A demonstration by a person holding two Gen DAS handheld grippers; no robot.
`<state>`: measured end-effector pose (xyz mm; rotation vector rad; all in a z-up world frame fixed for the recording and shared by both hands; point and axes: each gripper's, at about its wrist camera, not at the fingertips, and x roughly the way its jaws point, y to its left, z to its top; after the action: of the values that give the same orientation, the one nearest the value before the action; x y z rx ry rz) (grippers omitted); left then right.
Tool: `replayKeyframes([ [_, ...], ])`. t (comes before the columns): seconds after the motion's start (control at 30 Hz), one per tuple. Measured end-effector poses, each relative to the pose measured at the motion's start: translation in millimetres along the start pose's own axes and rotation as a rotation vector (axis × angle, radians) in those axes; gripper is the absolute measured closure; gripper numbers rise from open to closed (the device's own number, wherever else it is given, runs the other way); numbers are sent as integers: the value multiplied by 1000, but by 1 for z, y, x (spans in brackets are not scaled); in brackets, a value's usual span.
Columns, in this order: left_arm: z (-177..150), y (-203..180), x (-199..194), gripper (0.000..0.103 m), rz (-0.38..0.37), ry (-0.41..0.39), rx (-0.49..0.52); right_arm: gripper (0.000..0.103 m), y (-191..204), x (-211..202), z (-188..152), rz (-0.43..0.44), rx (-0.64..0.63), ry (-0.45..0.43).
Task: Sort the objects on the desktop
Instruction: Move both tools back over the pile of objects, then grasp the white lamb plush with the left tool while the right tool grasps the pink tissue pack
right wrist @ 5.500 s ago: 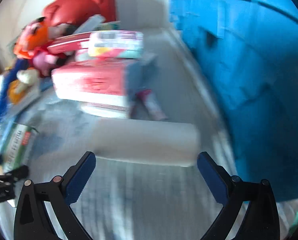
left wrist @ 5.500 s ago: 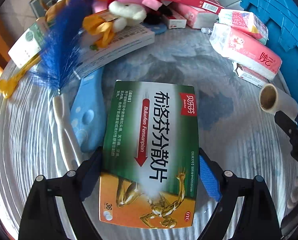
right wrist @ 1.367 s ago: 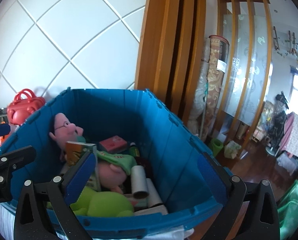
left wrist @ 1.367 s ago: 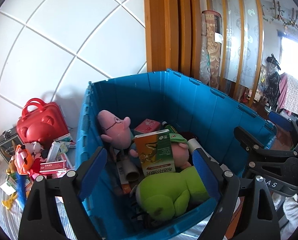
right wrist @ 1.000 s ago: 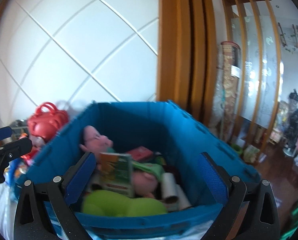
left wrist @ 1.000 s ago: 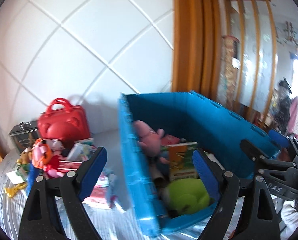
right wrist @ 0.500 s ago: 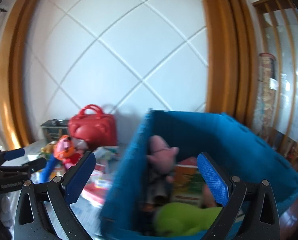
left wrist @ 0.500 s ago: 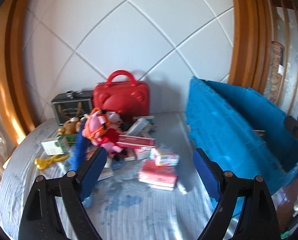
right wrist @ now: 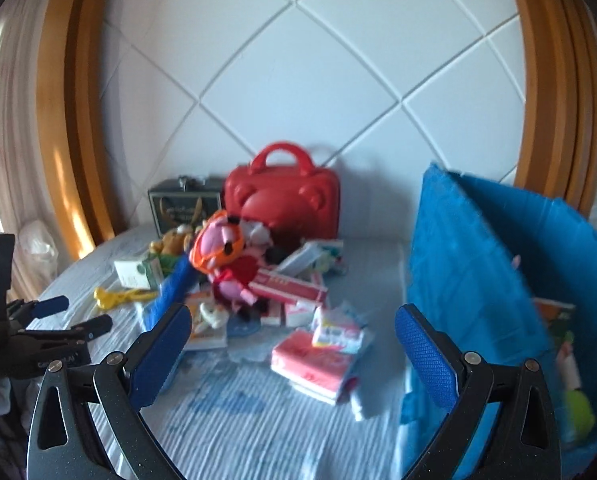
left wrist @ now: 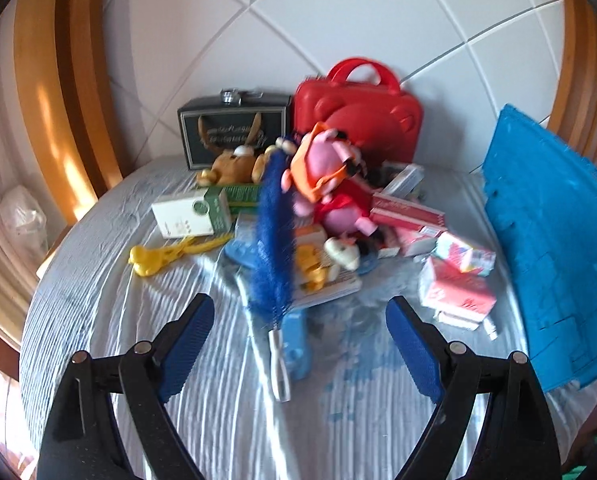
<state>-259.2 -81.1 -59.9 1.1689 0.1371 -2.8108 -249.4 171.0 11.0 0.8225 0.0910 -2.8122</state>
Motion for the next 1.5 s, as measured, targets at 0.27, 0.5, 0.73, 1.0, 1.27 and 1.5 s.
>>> replayKeyframes([
  [0.27, 5, 5, 73, 18, -56, 114, 51, 0, -5, 78, -31, -42, 76, 208],
  [0.5, 23, -28, 136, 19, -105, 186, 125, 6, -26, 135, -38, -90, 104, 306],
  [0.73, 37, -50, 202, 19, -113, 257, 167, 0, -60, 199, -35, -145, 157, 358],
  [1.0, 37, -63, 259, 33, -76, 333, 197, 0, -84, 252, -44, -170, 188, 406],
  [1.27, 39, -67, 253, 47, -92, 307, 204, 28, -95, 275, -53, -133, 214, 426],
  [1.5, 44, -70, 202, 50, -114, 222, 206, 34, -75, 244, -42, -138, 155, 362],
])
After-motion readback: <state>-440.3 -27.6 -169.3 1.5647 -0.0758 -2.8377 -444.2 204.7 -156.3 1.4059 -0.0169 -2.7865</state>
